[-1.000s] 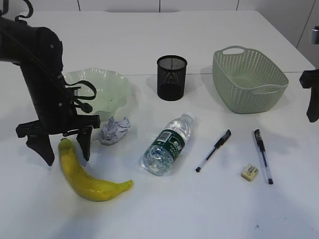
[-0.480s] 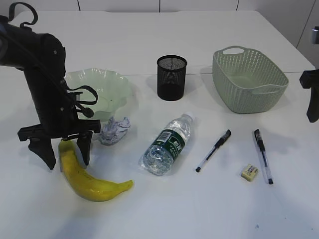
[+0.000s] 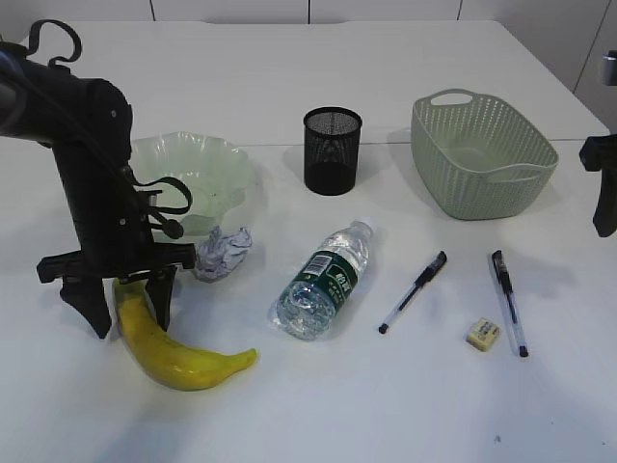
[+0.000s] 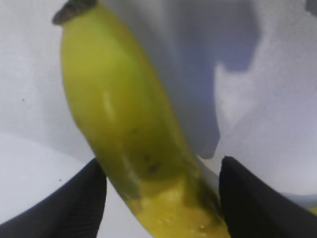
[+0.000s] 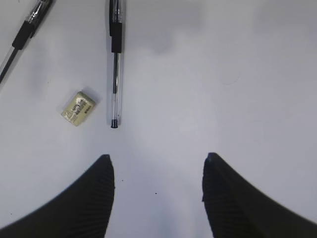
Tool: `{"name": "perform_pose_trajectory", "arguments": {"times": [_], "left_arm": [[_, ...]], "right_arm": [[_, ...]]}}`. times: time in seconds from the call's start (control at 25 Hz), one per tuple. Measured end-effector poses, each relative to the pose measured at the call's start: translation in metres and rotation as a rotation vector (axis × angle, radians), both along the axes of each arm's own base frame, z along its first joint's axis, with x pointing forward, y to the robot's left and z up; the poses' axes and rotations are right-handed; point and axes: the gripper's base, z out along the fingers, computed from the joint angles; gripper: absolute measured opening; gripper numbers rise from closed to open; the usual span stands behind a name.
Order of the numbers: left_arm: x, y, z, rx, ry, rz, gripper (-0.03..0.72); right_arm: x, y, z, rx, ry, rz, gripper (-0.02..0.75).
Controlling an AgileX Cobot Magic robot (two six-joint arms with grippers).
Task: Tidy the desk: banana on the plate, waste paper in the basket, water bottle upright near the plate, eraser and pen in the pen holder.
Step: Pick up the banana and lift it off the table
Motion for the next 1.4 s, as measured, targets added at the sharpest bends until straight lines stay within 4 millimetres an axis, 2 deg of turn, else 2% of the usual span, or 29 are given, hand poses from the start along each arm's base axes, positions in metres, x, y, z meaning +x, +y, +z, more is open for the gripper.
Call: {"name": "perform_pose_trajectory", "arguments": {"times": [0.16,0.36,0.44,0.92,1.4], "left_arm": [[0.0002,0.0,-0.0008,-0.002,-0.001,-0.008,0.468],[0.0006,0.0012,-0.001,0.008,-0.007,-0.025,0.298],[0.0007,0.0016,-0.001,0.01,-0.009,-0.038,0.267],[0.0025,0.0066,-0.0011,0.019,-0.037,-0.299,0.253],[0.0031,0.0088,0.001,0.037,-0.035,-0.342,0.253]], "right_arm": [[0.0,0.0,0.0,0.0,0.0,0.0,0.428],[0.0,0.0,0.0,0.0,0.0,0.0,0.428],[0.0,0.0,0.0,0.0,0.0,0.0,0.428],[0.0,-0.0003,0.0,-0.003,0.0,0.001,0.428],[0.0,-0.0003,0.0,-0.003,0.0,0.001,0.428]]}}
